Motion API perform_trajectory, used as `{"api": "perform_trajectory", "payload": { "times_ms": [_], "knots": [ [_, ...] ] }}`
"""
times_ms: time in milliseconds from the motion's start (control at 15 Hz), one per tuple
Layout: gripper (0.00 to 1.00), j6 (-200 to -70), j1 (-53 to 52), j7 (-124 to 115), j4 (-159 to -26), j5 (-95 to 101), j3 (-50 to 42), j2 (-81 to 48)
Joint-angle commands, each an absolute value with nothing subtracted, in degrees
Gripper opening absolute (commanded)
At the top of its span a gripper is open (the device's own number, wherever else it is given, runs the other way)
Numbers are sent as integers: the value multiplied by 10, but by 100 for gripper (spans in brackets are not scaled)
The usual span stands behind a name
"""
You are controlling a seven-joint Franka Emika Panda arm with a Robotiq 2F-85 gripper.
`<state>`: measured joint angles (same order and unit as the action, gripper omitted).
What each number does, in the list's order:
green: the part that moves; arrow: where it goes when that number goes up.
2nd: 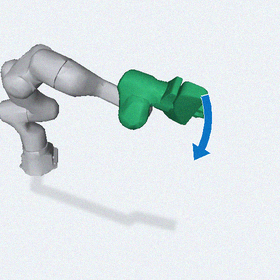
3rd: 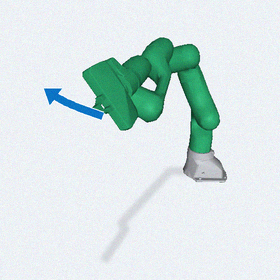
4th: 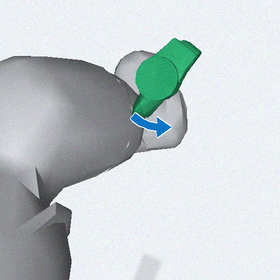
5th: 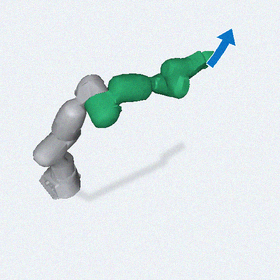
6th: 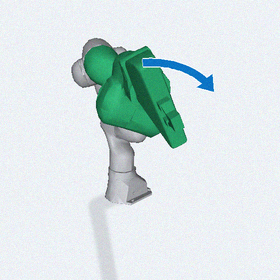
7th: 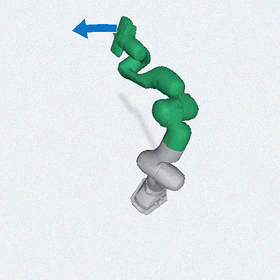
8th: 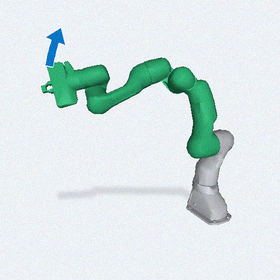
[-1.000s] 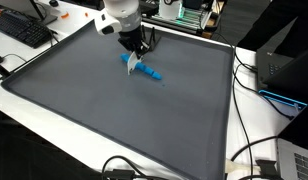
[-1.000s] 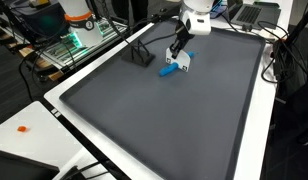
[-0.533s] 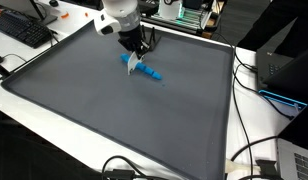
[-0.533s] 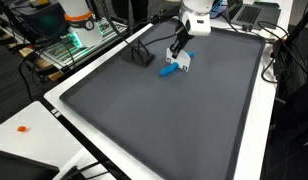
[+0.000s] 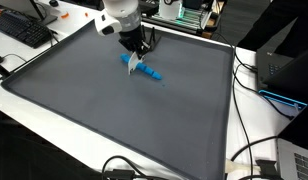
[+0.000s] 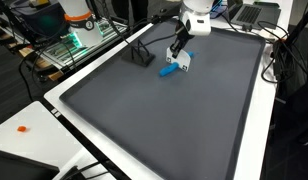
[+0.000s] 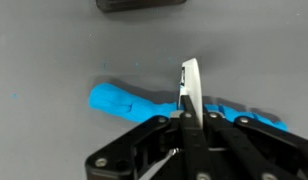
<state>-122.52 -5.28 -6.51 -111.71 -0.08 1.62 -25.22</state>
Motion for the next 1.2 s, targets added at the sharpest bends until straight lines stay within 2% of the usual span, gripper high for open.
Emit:
{"api": "perform_trajectory", "payload": {
  "times_ms": [0,1133],
  "knots": [
    [1,-1215,-47,-57,-1128,-23,27,-252],
    [1,-1208,-46,-70,-1139,0,7,-199]
  ]
}}
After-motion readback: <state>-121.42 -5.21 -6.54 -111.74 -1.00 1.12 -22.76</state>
